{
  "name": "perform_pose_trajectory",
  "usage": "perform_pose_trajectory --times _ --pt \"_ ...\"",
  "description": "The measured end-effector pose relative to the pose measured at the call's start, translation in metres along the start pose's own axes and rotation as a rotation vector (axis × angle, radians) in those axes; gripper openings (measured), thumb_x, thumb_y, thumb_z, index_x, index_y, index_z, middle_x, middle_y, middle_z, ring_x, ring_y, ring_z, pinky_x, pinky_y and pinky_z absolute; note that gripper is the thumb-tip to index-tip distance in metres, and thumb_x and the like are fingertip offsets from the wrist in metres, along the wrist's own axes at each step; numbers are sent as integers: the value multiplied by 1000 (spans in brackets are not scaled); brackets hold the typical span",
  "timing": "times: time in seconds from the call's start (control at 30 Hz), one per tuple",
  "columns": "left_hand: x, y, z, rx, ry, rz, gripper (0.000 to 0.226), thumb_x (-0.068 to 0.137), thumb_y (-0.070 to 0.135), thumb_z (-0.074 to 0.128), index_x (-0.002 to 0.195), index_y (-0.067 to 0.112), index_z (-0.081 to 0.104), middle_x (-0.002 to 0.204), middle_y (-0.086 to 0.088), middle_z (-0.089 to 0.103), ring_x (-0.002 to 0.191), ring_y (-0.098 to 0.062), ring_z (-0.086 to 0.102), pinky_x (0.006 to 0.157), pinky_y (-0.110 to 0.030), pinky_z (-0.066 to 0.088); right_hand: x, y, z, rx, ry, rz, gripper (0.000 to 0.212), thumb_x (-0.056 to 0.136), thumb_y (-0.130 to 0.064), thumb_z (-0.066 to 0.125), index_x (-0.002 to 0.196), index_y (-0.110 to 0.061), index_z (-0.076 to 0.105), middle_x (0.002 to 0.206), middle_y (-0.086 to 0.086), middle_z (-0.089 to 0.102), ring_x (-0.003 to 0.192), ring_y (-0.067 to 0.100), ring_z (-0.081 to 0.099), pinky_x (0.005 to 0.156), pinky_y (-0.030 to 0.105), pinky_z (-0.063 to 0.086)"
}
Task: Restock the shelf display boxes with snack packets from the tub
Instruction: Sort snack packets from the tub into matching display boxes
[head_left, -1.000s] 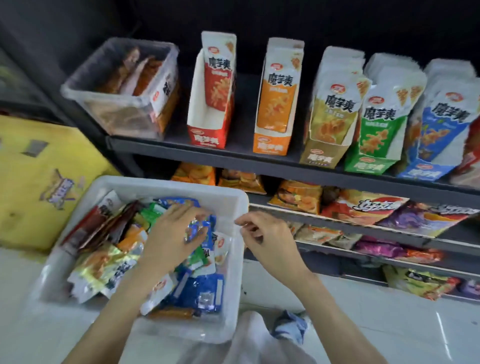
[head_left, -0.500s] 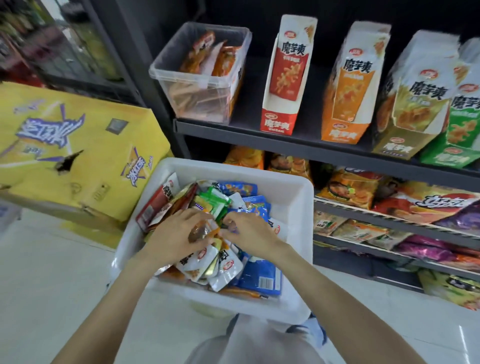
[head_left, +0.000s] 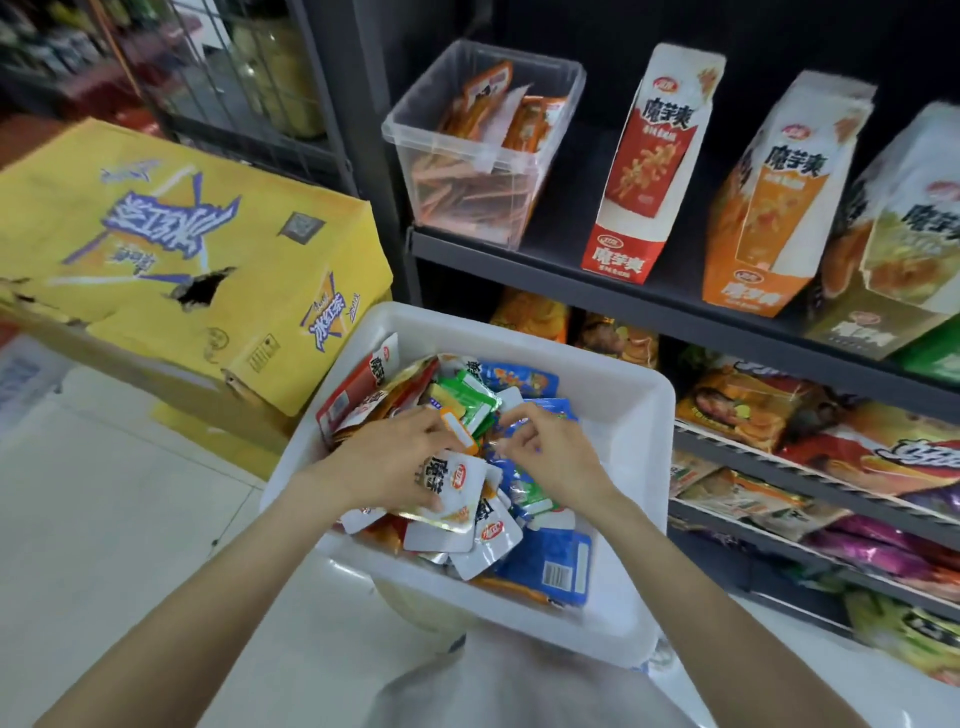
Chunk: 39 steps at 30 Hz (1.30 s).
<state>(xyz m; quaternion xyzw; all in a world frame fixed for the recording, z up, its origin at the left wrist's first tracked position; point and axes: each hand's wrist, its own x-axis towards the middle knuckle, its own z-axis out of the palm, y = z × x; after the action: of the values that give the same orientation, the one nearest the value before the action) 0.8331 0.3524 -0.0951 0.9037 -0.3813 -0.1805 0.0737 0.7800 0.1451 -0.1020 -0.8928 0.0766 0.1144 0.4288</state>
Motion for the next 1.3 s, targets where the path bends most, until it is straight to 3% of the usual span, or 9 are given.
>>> perform_pose_trajectory --times 0.1,0.2,0.37,0.5,0.73,0.9,1.07,1.13,1.3 --pt "16 5 -11 -122 214 -96 54 78 39 73 125 21 56 121 5 57 109 -14 55 86 -25 41 -12 -1 -21 155 67 -34 12 91 -21 62 102 -24 61 86 -12 62 81 -1 56 76 16 44" --pt "32 11 -25 -631 547 -299 27 83 25 71 109 16 66 97 9 65 89 -6 59 78 -17 42 -17 -4 -38 300 141 -55 10 91 -22 62 99 -28 61 98 -16 64 86 -8 57 77 9 43" --pt "51 35 -45 -1067 576 -309 13 84 19 69 93 29 65 88 16 66 81 7 61 75 -11 48 -17 -15 -58 474 157 -39 30 88 -27 66 113 -32 51 103 -11 64 95 5 63 77 19 53" --pt "54 59 -55 -984 467 -121 19 85 17 67 95 34 65 92 16 69 88 2 64 80 -18 51 -18 -19 -72 510 186 -18 48 83 -22 72 123 -26 47 103 -8 64 86 5 67 68 23 57" --pt "81 108 -81 -815 491 129 26 78 17 74 88 39 63 80 25 65 77 7 63 69 -7 47 -47 -5 -123 197 432 -169 7 89 -19 65 95 -22 63 82 -15 65 65 1 61 48 14 47" --pt "123 150 -88 -742 725 254 44 85 14 69 125 26 54 110 17 62 97 0 61 82 -14 49 -86 18 -189 245 911 -86 14 93 -23 60 106 -24 55 94 -11 66 61 0 64 56 19 52" --pt "169 198 -95 -615 805 423 28 90 13 60 118 18 62 108 8 65 98 -5 60 84 -24 51 -108 36 -271 -80 1341 -100 31 93 -28 60 112 -5 53 99 -3 61 75 -3 56 71 12 47" --pt "191 217 -94 -523 758 440 26 91 17 58 116 21 63 112 8 64 105 -8 56 91 -24 46 -104 39 -297 -192 1364 -96 34 93 -31 58 114 -4 54 96 5 64 77 14 57 71 35 49" --pt "232 248 -90 -236 615 414 38 94 27 54 132 24 53 133 -2 50 121 -23 44 100 -33 35 -56 51 -336 -502 1041 25 41 91 -29 61 128 -10 53 77 11 62 69 27 58 70 31 37"
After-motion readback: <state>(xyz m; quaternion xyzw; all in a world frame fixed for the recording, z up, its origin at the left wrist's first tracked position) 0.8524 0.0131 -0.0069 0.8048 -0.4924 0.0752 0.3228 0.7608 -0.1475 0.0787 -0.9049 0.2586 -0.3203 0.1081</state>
